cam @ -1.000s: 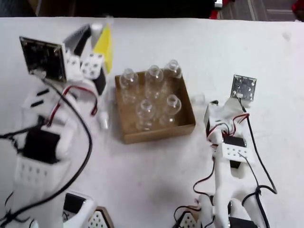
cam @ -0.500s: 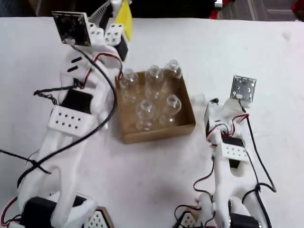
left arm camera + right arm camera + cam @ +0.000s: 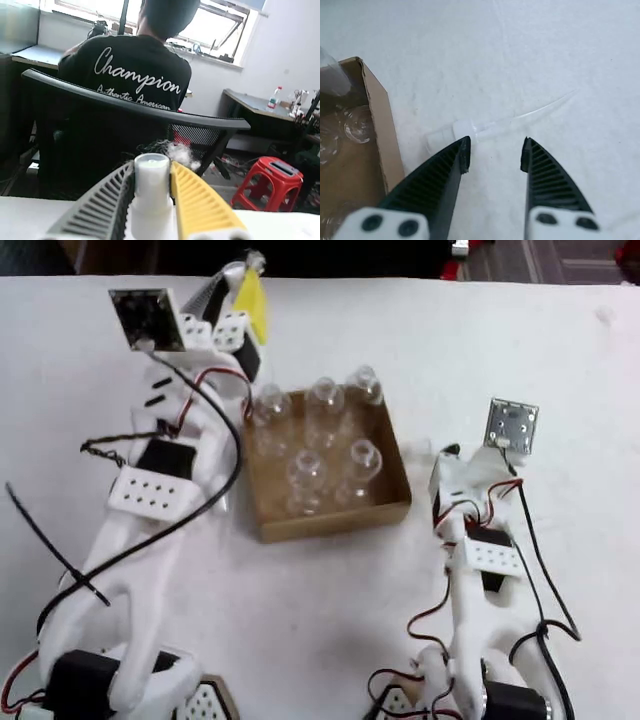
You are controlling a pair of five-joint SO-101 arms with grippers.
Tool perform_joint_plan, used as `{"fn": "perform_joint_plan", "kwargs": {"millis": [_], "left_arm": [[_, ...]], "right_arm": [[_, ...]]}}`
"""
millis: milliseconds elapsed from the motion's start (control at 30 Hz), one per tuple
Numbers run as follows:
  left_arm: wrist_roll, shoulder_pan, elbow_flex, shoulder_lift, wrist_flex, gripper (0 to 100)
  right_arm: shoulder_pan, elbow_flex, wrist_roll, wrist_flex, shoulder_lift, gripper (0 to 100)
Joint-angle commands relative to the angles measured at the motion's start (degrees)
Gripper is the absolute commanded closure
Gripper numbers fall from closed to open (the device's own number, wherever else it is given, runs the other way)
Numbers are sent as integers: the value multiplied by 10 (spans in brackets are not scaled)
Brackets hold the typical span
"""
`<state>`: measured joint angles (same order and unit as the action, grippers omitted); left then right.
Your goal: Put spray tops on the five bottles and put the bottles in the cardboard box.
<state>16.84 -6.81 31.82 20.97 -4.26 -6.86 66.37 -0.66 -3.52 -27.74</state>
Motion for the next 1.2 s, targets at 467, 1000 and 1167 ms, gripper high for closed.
{"fn": "perform_joint_plan", "kwargs": {"millis": [467,1000,1167], "left_arm": [[6,8,73,6,-85,977],[-18,-25,135,5,-86,979],[-55,-26,185,6,-151,979]], "right_arm": [[-7,-9,6,12,0,854],[-7,-9,6,12,0,854],[-7,-9,6,12,0,854]]}}
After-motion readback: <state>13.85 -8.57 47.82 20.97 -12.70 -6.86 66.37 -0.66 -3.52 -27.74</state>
